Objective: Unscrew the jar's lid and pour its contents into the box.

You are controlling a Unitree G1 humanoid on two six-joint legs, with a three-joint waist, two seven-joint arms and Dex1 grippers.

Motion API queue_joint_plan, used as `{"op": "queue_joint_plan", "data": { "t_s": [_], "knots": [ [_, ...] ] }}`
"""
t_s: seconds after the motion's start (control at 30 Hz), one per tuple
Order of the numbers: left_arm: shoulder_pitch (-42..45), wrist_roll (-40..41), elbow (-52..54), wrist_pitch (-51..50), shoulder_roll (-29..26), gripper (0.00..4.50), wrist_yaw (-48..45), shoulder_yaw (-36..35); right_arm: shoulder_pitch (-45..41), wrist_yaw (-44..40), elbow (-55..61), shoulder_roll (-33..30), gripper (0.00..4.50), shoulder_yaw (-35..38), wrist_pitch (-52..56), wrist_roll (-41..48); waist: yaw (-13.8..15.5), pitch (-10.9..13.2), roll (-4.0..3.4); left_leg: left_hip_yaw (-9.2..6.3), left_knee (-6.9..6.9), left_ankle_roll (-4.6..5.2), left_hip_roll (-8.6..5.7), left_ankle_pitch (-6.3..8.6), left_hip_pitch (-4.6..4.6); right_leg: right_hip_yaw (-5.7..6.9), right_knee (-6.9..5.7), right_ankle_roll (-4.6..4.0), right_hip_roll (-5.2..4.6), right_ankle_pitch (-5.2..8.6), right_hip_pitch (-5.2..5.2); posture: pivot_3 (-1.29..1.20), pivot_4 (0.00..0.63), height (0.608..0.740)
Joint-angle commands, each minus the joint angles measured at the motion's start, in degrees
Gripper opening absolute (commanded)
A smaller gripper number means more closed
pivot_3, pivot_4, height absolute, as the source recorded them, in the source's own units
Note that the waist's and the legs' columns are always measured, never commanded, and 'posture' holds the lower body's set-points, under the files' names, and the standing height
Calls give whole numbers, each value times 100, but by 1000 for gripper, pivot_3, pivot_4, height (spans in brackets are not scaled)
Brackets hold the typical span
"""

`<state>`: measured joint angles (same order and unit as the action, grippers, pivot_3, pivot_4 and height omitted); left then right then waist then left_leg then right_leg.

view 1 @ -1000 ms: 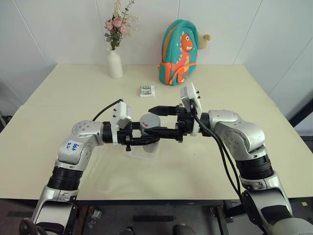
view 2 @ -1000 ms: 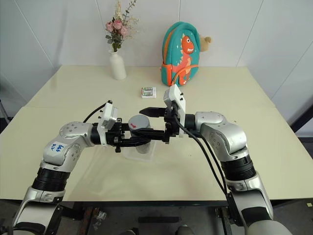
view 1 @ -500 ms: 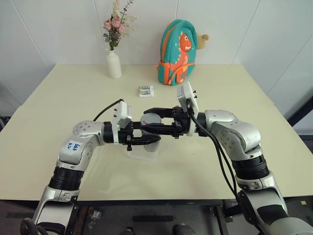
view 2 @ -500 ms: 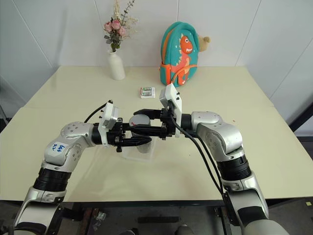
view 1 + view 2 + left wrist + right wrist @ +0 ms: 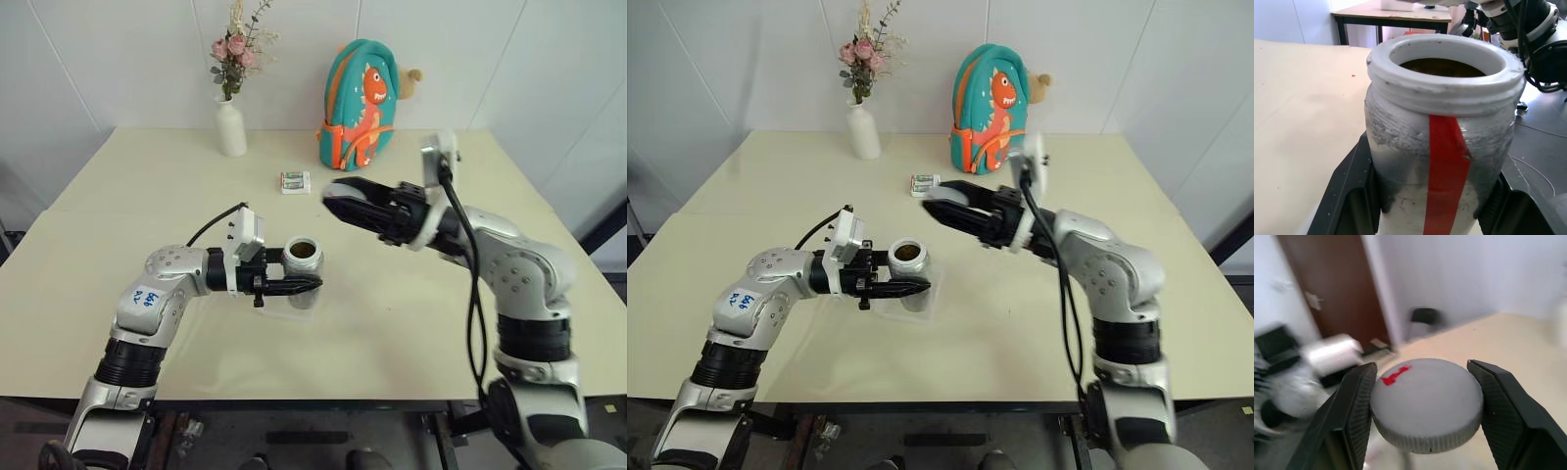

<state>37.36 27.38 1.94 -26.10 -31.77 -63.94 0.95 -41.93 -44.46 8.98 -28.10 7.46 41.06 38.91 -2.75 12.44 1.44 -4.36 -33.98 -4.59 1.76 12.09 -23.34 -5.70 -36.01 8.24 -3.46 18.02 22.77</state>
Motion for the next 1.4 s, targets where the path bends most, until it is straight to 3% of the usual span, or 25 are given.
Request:
{"op": "queue_joint_plan", "data": {
  "t_s": [0.03,0.13,0.23,0.33,0.47,0.6,0.67,0.8,1.1,1.23,1.4],
  "knots": [
    [-65,163,222,34,-139,1974,41,-288,824,68,-22,-509,2871,-73,-1260,-1193,12,0,0,1,0,1,-2,1,-4,0,3,1,-1,0,0,0,150,740],
    [-124,179,211,-3,-142,1974,135,-379,1290,273,-114,-426,2871,129,-1493,-1266,-35,1,-1,12,-1,5,-3,4,-3,-9,6,4,-3,0,1,0,150,740],
    [-207,205,207,-16,-75,1974,306,-467,1971,575,-705,-182,2871,195,-2772,-1908,-57,0,1,17,1,5,1,4,8,-16,-3,5,2,0,-1,0,150,740],
    [-168,494,235,-370,-4,1974,457,-587,2381,956,-1383,92,2871,337,-3379,-2162,-40,0,1,17,-4,5,2,3,12,-17,-4,6,3,-1,-7,0,150,740],
    [-120,528,272,-389,-21,1974,458,-564,2716,958,-2019,277,2871,470,-3672,-2107,-64,0,-1,29,-13,4,-5,3,10,-36,-2,20,0,-10,-8,0,150,740],
    [-93,494,263,-333,-37,1974,438,-540,2721,734,-2104,320,3990,551,-3595,-1845,-52,0,-1,31,-13,3,-2,2,21,-40,-4,20,7,-11,-15,0,150,740],
    [-71,498,236,-334,-48,1974,429,-550,2693,599,-1953,277,4484,566,-3500,-1698,-51,0,-1,31,-16,3,-2,2,21,-41,-2,22,6,-13,-17,0,150,740],
    [-28,528,205,-394,-165,1974,356,-596,2476,361,-1318,79,4484,612,-3078,-1270,-55,1,-2,30,-16,3,-2,1,20,-42,-4,23,6,-13,-16,0,150,740],
    [401,18,-506,103,-887,1974,190,-659,1505,-835,769,-1328,4484,-37,-1295,-389,-34,4,-7,25,-16,3,1,2,16,-41,0,22,13,-12,-13,0,150,740],
    [684,-321,-727,60,-1127,1974,516,-613,889,-962,1208,-1488,4484,-192,-813,-30,-29,5,-6,25,-16,4,-3,5,7,-41,12,25,8,-13,-13,0,150,740],
    [898,-1174,-1067,681,-999,1974,1156,-278,649,-1004,1423,-1429,4484,-329,-387,273,-10,4,-6,25,-11,5,-1,9,7,-39,11,25,8,-8,-10,0,150,740]
  ]
}}
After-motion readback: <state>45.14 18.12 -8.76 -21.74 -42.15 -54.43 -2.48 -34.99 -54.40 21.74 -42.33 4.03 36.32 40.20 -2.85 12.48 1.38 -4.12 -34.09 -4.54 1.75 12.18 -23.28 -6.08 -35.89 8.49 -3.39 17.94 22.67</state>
